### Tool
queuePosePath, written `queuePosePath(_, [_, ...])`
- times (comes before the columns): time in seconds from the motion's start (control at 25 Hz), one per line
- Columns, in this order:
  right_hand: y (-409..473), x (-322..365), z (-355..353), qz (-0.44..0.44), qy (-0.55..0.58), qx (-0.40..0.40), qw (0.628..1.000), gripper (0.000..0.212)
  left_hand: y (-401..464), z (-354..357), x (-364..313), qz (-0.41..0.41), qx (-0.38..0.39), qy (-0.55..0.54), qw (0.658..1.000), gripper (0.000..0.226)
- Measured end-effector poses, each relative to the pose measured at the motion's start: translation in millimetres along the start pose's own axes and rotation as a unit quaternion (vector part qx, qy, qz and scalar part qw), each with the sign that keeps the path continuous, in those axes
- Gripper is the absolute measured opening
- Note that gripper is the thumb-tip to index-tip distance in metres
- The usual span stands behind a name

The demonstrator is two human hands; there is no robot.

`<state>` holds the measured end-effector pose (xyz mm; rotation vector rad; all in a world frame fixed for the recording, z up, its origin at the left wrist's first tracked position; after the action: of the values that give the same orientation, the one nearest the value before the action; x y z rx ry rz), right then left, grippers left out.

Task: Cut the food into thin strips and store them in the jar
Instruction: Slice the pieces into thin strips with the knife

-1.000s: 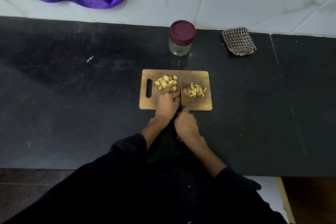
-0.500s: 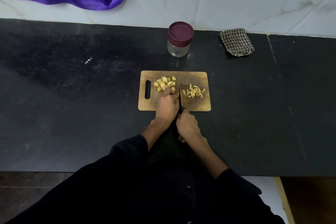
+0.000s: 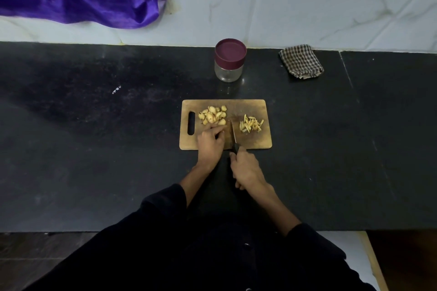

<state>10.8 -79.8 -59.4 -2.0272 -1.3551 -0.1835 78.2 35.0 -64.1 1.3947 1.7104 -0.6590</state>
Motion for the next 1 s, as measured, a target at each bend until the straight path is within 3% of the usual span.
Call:
queuePosePath(0.12, [-4.6, 0.4, 7.7, 0.009, 0.006, 0.029, 1.0, 0.028, -1.1, -0.4, -0.4, -0.006, -0.008, -0.004, 1.0, 0.025])
queuePosePath(0.32, [6.7, -13.7, -15.2, 0.032, -0.01, -0.033, 0.999, 0.03, -0.1, 1.1, -0.3, 0.007, -0.001, 0.01, 1.0, 0.024])
queuePosePath(0.52, [3.3, -14.3, -17.0, 0.018, -0.022, 0.002, 1.0, 0.028, 0.0, 0.4, -2.7, -0.001, 0.01, 0.019, 1.0, 0.024])
queuePosePath(0.8, [2.8, -23.4, -30.8, -0.014, -0.024, -0.022, 0.999, 0.032, 5.4, 3.1, -3.1, -0.012, 0.054, 0.053, 0.997, 0.023])
queuePosePath(1.0, [-3.6, -23.7, -48.0, -0.058, -0.038, -0.112, 0.991, 0.038, 5.4, 0.6, -8.5, -0.053, 0.099, -0.004, 0.994, 0.033])
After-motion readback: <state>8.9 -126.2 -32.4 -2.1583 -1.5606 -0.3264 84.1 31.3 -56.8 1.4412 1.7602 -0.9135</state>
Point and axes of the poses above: each hand's wrist, its own y-axis towards the middle knuckle, its own z-axis out of the palm, x = y × z, the point moved 7 cm from there along y, towards the middle knuckle, and after that the axes turned 11 degrees about -x, right-handed, at the moved point
